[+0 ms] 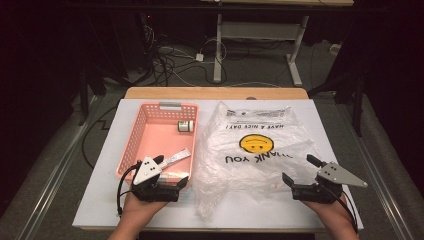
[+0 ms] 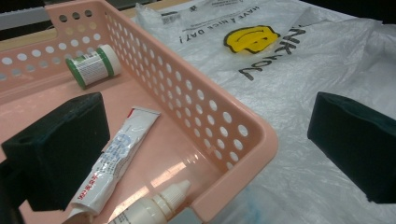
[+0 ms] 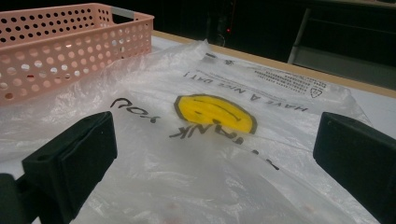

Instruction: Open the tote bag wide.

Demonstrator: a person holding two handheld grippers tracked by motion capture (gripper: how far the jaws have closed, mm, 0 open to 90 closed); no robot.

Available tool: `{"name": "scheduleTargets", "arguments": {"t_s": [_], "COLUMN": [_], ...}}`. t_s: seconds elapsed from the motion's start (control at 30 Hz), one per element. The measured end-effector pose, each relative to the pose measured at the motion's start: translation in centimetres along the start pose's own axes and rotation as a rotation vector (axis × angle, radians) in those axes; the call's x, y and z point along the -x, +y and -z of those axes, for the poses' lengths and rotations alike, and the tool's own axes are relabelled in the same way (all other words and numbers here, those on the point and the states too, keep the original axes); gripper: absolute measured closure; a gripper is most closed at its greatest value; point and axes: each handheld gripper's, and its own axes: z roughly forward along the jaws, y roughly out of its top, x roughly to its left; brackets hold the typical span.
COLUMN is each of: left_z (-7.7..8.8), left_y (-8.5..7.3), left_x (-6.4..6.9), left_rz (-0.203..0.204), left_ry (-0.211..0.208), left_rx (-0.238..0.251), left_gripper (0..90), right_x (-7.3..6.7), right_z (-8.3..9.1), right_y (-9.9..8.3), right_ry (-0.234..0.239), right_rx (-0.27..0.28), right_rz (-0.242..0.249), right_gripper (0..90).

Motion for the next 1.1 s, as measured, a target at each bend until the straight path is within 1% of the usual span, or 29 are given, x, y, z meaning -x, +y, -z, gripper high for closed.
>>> {"name": "scheduleTargets", "arguments": {"t_s": [0.07,0.3,0.33,0.4,0.5,0.57,0.6,0.63,0.67,0.7,0.73,0.8,0.83,0.87,0.9,0.97,1.0,1.1], "left_z": [-0.1,-0.1,-0.1,-0.1,0.0,0.0,0.0,0.0,-0.1,-0.1,-0.1,-0.1,-0.1,-0.1,-0.1,-0.1,-0.1,-0.1], "left_y": [0.0,-0.2,-0.3,-0.3,-0.4,-0.4,-0.4,-0.4,-0.4,-0.3,-0.3,-0.2,-0.2,-0.2,-0.2,-0.2,-0.2,-0.2], "left_x": [0.1,-0.2,-0.3,-0.4,-0.5,-0.6,-0.6,-0.6,-0.5,-0.5,-0.4,-0.3,-0.3,-0.3,-0.3,-0.2,-0.2,-0.2], "left_rz": [-0.006,-0.003,-0.001,0.003,0.011,0.019,0.019,0.018,0.012,0.009,0.006,0.002,0.002,0.000,-0.002,-0.003,-0.003,-0.009], "left_ry": [-0.001,0.000,0.010,0.010,0.012,0.012,0.012,0.014,0.018,0.019,0.019,0.020,0.020,0.017,0.016,0.017,0.014,0.007], "left_rx": [0.001,0.004,0.007,0.004,0.005,0.006,0.006,0.009,0.009,0.009,0.009,0.009,0.009,0.011,0.012,0.014,0.016,0.016], "left_gripper": [0.0,0.0,0.0,0.0,0.0,0.0,0.0,0.0,0.0,0.0,0.0,0.0,0.0,0.0,0.0,0.0,0.0,0.0], "right_x": [0.0,0.2,0.3,0.8,1.8,2.6,3.0,3.0,3.6,3.8,4.0,4.3,4.3,4.3,4.3,4.4,4.4,4.5], "right_z": [0.1,0.2,0.2,0.3,0.5,0.5,0.5,0.5,0.4,0.4,0.3,0.2,0.2,0.3,0.3,0.4,0.5,1.0], "right_y": [0.0,0.1,0.1,0.0,-0.4,-0.9,-1.2,-1.2,-1.6,-1.8,-2.0,-2.3,-2.3,-2.8,-3.0,-3.6,-3.8,-4.6], "right_ry": [-0.001,-0.009,-0.012,-0.025,-0.054,-0.086,-0.090,-0.090,-0.104,-0.110,-0.113,-0.099,-0.099,-0.100,-0.094,-0.092,-0.090,-0.103], "right_rx": [0.002,-0.002,-0.007,-0.014,-0.051,-0.090,-0.109,-0.109,-0.155,-0.177,-0.194,-0.230,-0.230,-0.272,-0.289,-0.326,-0.341,-0.379], "right_rz": [0.001,0.001,0.000,-0.011,-0.037,-0.042,-0.048,-0.048,-0.057,-0.062,-0.060,-0.074,-0.074,-0.086,-0.084,-0.085,-0.090,-0.080], "right_gripper": [0.0,0.0,0.0,0.4,1.9,6.0,6.7,6.7,8.7,9.9,11.4,14.4,14.4,19.1,22.2,31.4,37.4,58.1]}}
